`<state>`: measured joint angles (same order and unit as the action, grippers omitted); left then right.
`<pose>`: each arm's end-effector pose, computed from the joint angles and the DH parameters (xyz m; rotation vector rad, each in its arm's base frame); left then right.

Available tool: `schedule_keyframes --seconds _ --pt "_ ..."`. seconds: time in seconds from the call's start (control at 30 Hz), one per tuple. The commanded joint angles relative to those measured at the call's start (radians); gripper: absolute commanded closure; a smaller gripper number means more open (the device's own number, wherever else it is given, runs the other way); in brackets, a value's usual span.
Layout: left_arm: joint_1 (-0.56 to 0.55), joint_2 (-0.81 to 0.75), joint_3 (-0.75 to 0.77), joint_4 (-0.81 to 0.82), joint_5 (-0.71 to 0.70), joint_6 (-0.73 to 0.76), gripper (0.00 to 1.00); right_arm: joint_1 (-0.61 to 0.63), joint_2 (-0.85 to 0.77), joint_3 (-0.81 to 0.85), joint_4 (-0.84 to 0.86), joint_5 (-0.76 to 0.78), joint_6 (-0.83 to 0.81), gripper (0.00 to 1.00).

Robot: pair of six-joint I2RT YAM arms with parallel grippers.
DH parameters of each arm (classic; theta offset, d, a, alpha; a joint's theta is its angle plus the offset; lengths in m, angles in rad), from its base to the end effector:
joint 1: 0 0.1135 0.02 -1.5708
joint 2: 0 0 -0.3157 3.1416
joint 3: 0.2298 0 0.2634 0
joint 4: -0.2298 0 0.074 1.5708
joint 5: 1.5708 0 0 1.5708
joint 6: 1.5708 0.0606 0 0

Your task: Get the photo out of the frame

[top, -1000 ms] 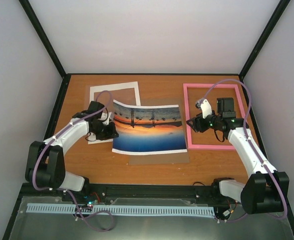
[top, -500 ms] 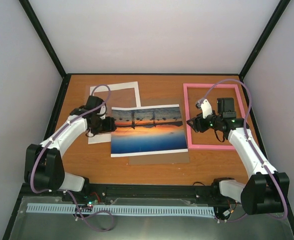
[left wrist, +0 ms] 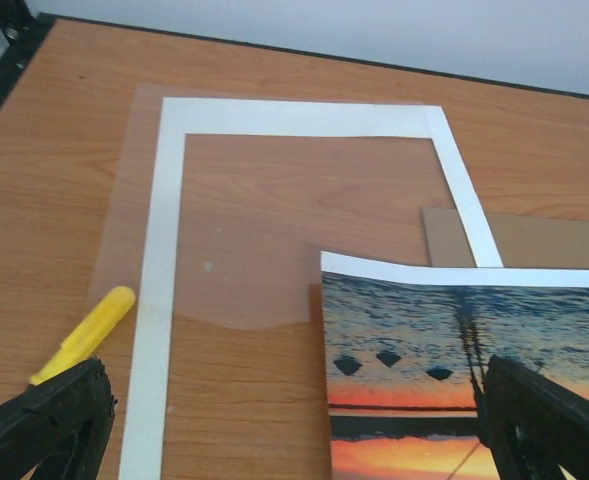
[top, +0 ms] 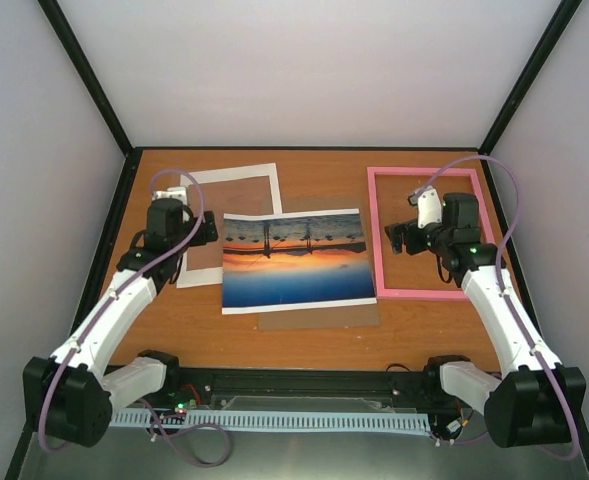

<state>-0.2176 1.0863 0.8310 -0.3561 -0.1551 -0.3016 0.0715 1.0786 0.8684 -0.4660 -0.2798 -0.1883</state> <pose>0.2421 -0.0439 0.3093 -0.1791 2.1692 -0.1271 0.2355 0.0336 0.3141 -0.4368 2.1845 0.2502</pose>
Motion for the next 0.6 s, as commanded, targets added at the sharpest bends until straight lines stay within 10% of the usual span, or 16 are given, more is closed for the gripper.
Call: schedule_keyframes --seconds 0.0,0.57 --pt "0.007 -0.067 -0.077 0.18 -0.081 0.051 0.0 -0.006 0.022 0.03 0.024 0.072 0.066 0.0" --pt "0.007 -0.118 -0.097 0.185 -0.09 0.017 0.0 -0.005 0.044 0.021 0.026 -0.054 0.033 0.0"
